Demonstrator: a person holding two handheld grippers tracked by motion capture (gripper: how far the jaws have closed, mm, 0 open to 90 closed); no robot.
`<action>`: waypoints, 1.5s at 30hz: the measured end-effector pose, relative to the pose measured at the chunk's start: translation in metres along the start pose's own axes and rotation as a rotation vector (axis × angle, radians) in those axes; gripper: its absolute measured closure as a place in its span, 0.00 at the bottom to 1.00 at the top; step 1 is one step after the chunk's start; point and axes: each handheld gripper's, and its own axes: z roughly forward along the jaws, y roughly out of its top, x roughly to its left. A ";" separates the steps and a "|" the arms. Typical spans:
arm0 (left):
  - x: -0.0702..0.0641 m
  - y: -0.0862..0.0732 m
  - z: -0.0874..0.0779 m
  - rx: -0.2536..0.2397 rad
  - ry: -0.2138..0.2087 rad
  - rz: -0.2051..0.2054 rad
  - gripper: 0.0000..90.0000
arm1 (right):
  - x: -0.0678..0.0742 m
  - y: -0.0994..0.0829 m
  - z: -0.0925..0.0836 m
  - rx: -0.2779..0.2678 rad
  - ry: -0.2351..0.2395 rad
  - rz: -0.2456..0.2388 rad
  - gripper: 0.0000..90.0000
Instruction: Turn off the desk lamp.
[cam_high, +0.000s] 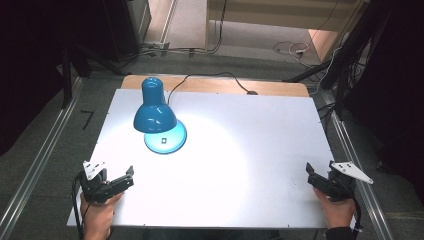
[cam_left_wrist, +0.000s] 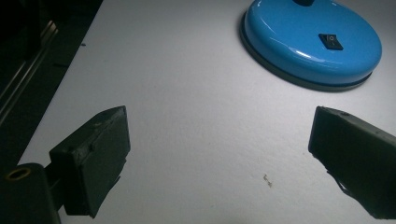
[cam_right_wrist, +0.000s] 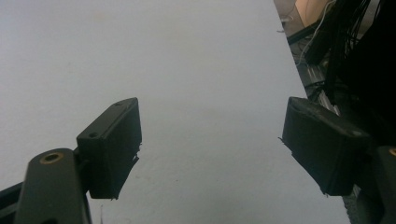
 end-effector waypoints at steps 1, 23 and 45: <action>0.000 0.000 0.000 0.000 -0.002 0.001 0.07 | -0.001 0.000 0.000 0.022 0.019 0.021 0.20; -0.006 0.004 0.007 -0.004 -0.012 0.014 0.07 | -0.009 -0.005 0.008 0.100 0.021 0.042 0.16; -0.016 0.010 0.012 -0.018 -0.030 0.023 0.07 | -0.006 -0.004 0.006 0.088 0.003 0.035 0.16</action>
